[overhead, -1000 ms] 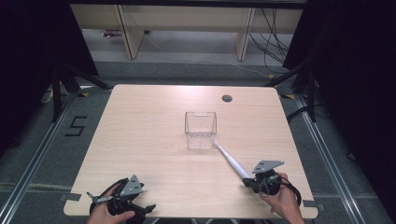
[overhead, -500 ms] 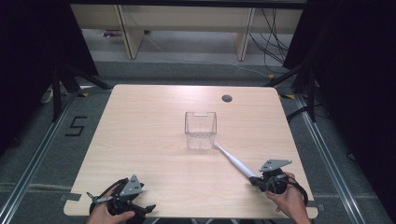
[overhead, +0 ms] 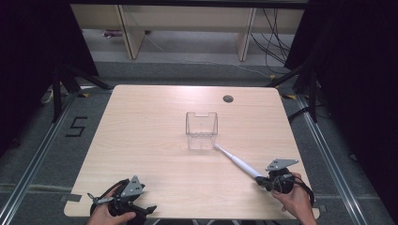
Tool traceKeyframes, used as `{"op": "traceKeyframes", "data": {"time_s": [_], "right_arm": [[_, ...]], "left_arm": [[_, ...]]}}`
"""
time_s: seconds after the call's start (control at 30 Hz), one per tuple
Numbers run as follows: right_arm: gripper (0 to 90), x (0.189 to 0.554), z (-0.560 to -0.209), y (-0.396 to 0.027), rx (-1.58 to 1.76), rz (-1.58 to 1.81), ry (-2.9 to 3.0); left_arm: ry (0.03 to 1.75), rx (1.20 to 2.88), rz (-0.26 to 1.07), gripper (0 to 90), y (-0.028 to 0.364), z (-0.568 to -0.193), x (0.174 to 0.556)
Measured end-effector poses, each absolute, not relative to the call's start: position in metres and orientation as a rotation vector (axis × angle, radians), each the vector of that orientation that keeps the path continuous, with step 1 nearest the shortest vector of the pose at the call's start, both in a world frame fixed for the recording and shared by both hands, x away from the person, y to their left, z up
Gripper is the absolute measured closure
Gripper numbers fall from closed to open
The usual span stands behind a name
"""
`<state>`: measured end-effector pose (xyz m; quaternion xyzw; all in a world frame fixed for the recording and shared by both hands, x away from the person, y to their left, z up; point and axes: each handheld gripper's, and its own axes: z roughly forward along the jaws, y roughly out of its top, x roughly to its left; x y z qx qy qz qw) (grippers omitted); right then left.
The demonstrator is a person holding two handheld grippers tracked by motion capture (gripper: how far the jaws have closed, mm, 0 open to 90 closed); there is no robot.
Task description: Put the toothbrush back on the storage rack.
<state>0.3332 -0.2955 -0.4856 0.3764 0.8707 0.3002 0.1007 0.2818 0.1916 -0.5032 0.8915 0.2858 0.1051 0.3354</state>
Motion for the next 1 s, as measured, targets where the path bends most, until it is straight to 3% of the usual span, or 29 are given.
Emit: {"op": "traceKeyframes", "data": {"time_s": [0.43, 0.63, 0.73, 1.0], "right_arm": [[86.9, 0.332, -0.481, -0.294, 1.116, 0.928, 2.55], [75.3, 0.333, -0.468, -0.286, 1.061, 0.906, 2.544], [63.0, 0.339, -0.461, -0.279, 1.058, 0.833, 2.534], [58.1, 0.355, -0.454, -0.264, 1.01, 0.686, 2.574]], "left_arm": [[0.764, 2.311, 0.273, 14.8, 0.19, -0.504, 0.281], [0.77, 2.316, 0.273, 14.8, 0.19, -0.505, 0.282], [0.767, 2.31, 0.276, 14.8, 0.191, -0.504, 0.282], [0.761, 2.325, 0.266, 14.8, 0.191, -0.502, 0.283]]}}
